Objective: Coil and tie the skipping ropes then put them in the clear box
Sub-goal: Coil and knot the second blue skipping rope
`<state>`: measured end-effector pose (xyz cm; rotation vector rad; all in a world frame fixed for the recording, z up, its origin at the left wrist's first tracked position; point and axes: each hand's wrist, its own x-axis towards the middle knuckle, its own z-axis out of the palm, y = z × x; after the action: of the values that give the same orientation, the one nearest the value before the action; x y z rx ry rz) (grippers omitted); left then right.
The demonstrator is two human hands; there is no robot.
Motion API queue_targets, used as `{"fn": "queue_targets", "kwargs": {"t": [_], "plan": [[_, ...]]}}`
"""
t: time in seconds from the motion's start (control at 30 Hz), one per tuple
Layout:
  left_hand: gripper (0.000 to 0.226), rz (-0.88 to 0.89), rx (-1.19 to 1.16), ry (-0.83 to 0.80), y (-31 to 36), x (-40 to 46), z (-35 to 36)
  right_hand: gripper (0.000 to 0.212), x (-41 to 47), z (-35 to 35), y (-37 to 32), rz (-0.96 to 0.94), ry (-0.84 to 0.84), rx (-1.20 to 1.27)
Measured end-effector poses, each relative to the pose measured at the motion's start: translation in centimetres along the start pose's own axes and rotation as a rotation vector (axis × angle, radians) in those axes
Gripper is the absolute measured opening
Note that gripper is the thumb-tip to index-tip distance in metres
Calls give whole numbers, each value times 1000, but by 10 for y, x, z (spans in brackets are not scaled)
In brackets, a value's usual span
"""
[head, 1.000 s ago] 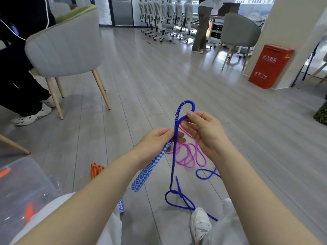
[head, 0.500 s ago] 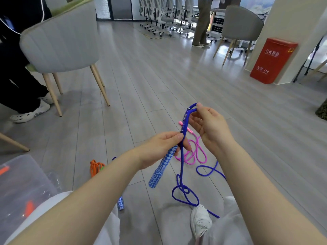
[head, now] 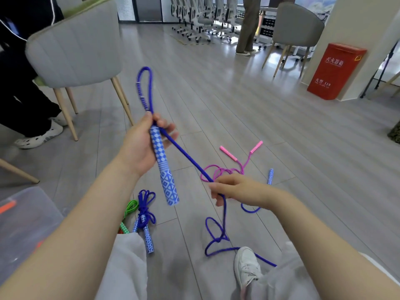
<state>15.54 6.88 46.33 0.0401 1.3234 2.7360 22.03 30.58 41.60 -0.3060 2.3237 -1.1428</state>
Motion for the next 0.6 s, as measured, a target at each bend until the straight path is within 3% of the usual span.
{"fn": "queue_targets", "kwargs": {"t": [0.1,0.23,0.37,0.5,0.6], "plan": [[35,48,-151,266,13,13,-24,32,-8,-17,4,23,105,-2],[33,79,210,370,2,15,-26,25,-10,-28,-2,-16,331,49],[31,7,705,135,-21,-2,-2,22,-10,-22,-22,-136,480,137],[28,-84,849,-117,-37,-18,14,22,-9,-16,-36,-207,504,251],[25,-122,868,-201,-43,-22,20,21,-2,-16,-38,-186,552,271]]}}
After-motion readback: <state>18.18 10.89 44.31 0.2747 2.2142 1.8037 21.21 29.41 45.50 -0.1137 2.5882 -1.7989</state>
